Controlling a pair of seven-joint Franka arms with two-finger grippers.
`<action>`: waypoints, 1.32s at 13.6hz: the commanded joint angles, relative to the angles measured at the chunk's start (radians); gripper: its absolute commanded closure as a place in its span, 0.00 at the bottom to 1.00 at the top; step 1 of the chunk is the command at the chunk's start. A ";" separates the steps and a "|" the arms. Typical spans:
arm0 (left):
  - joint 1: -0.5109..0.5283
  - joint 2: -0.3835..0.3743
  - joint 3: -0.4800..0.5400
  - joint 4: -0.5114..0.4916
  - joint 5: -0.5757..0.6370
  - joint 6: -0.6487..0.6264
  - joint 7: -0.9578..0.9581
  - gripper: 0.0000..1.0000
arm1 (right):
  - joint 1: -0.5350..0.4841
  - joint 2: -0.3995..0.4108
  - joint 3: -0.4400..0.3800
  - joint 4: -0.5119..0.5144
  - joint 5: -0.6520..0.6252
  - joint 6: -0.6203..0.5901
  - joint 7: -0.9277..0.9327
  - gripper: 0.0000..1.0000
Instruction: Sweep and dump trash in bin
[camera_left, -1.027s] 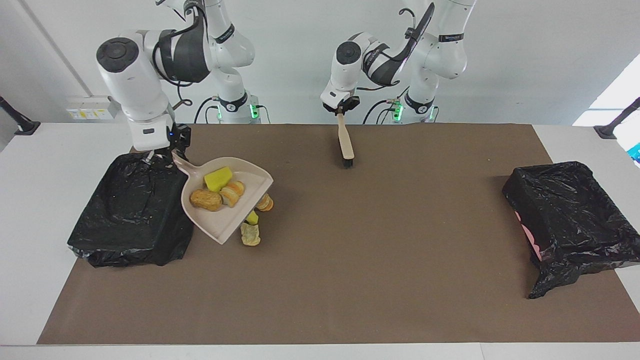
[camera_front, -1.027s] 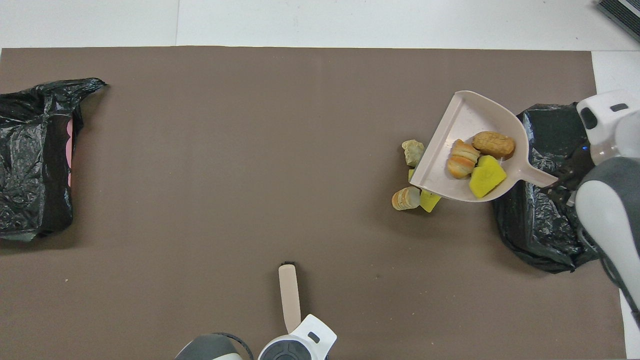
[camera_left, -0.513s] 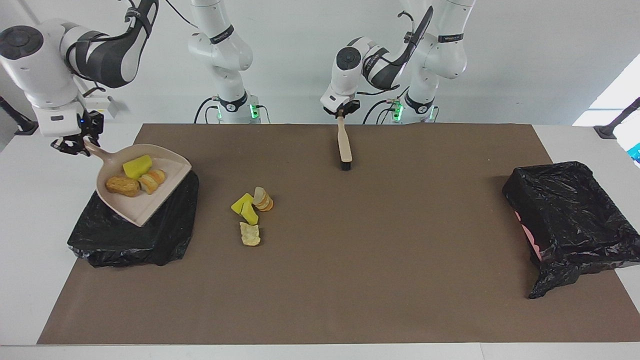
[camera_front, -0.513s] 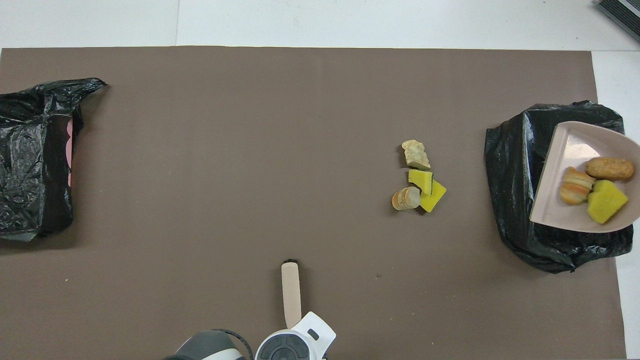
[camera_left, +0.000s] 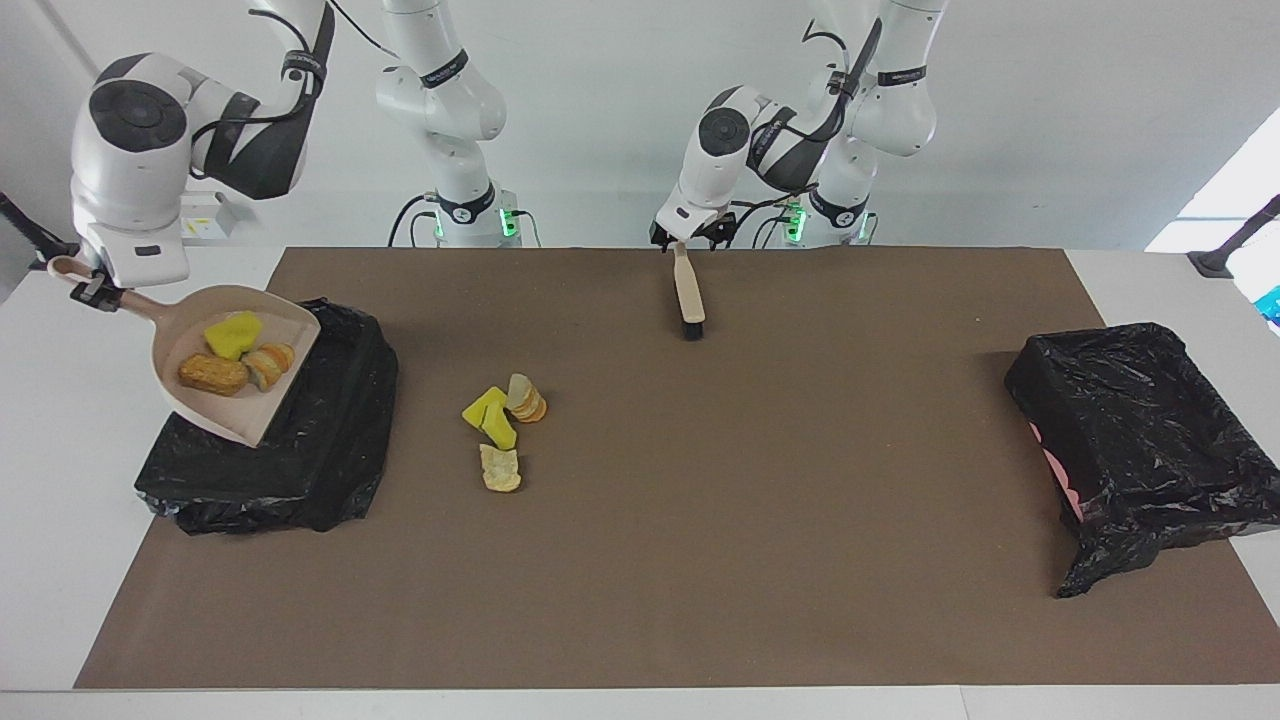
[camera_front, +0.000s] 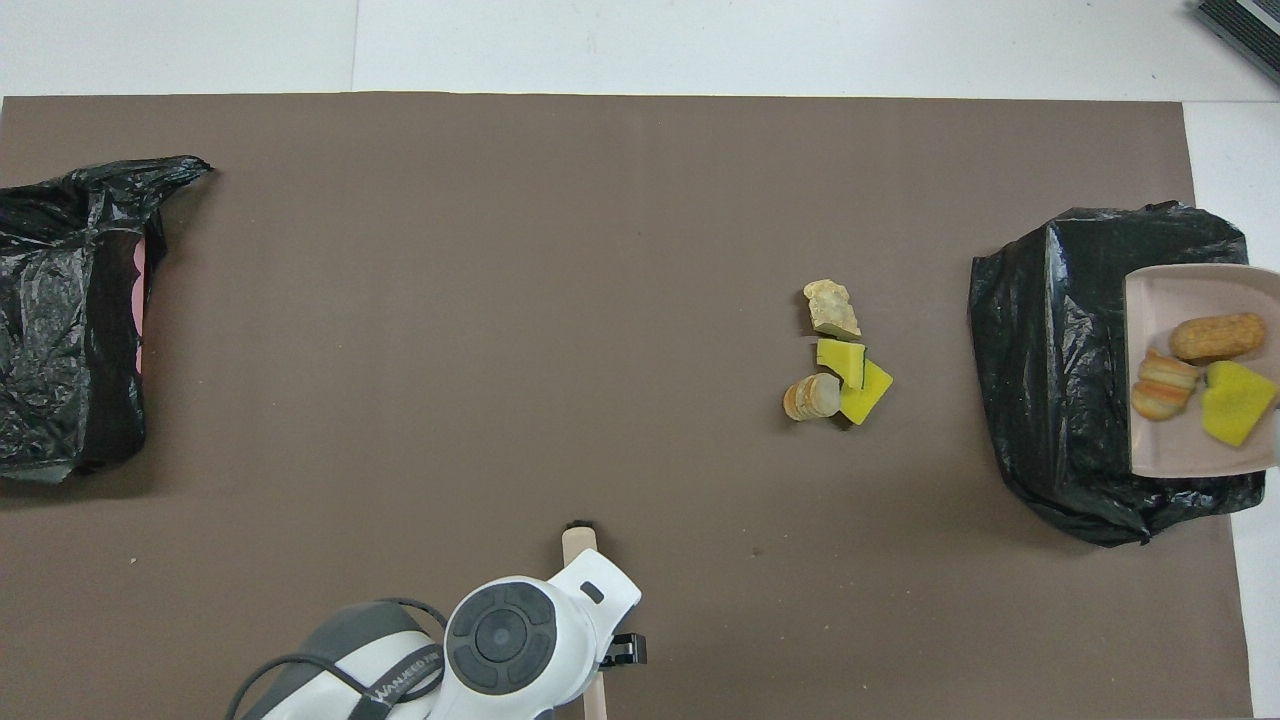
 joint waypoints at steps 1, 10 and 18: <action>0.098 0.025 -0.006 0.122 0.148 -0.040 0.048 0.00 | 0.029 -0.015 0.002 -0.034 -0.119 0.010 -0.015 1.00; 0.472 0.040 -0.003 0.510 0.315 -0.289 0.445 0.00 | 0.249 -0.002 0.002 0.006 -0.397 -0.203 0.057 1.00; 0.690 0.083 0.002 0.869 0.322 -0.554 0.686 0.00 | 0.420 0.008 0.010 0.061 -0.388 -0.419 0.353 1.00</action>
